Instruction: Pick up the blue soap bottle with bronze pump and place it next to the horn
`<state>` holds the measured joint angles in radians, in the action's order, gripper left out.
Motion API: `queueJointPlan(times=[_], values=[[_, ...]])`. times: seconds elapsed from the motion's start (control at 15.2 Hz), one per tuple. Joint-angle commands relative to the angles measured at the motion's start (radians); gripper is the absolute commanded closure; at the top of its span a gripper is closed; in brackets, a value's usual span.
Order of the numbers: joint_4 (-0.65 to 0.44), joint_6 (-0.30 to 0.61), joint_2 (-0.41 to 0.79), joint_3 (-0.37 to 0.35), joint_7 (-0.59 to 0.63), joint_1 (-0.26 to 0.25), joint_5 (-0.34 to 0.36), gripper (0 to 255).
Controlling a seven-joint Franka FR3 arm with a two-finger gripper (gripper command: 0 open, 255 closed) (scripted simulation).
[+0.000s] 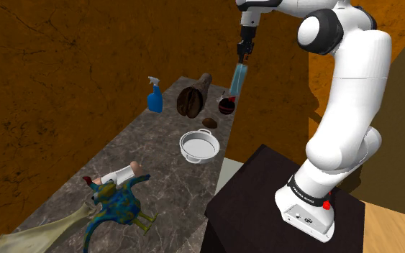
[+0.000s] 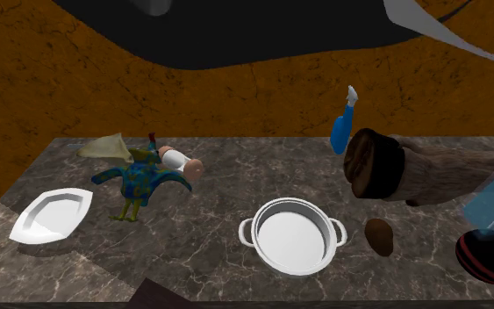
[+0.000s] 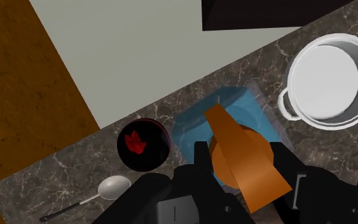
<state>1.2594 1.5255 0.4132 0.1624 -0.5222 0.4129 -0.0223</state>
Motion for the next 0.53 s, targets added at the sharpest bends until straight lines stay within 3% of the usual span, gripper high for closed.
queueJointPlan(times=[0.0, 0.46], values=[[0.037, 0.031, -0.008, 0.000, 0.000, -0.001, 0.001, 255], [0.140, 0.127, -0.013, -0.001, 0.003, -0.005, 0.002, 255]])
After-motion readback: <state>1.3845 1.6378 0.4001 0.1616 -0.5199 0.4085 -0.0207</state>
